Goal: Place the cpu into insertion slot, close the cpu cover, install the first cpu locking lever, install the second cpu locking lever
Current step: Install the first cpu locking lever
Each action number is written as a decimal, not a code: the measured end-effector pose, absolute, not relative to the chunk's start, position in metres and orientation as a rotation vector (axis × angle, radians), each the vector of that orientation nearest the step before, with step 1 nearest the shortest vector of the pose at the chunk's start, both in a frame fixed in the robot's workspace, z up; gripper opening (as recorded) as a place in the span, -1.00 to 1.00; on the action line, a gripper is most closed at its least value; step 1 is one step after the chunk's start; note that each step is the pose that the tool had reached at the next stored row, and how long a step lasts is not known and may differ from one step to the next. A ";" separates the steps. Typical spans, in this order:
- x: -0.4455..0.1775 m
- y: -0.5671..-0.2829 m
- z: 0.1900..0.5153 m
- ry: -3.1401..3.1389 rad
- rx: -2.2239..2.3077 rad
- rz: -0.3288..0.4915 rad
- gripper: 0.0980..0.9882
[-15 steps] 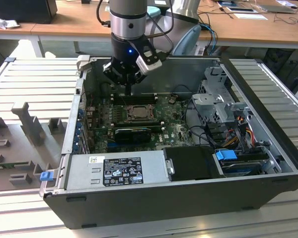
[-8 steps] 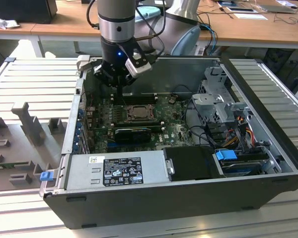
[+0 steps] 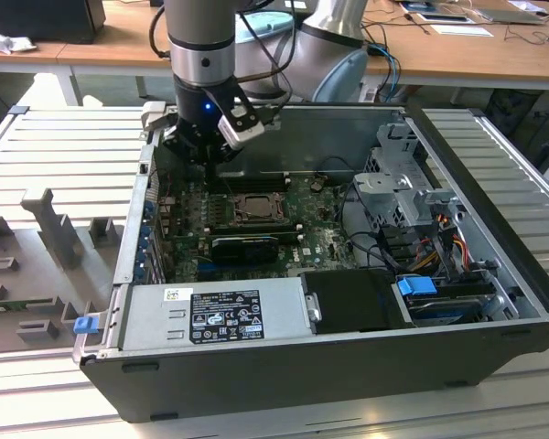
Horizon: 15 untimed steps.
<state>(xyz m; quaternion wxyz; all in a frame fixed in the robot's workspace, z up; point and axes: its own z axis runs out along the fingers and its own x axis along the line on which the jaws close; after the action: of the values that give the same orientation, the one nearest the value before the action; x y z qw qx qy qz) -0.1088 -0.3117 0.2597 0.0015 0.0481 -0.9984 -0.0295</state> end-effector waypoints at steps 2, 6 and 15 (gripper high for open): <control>-0.109 -0.304 0.259 -3.134 0.151 -0.096 -0.98; -0.109 -0.296 0.258 -3.134 0.151 -0.099 -0.98; -0.099 -0.295 0.258 -3.134 0.151 -0.099 -0.98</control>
<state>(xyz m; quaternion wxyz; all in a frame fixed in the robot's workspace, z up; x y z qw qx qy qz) -0.0991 -0.2945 0.2578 0.0014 0.0481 -0.9983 -0.0315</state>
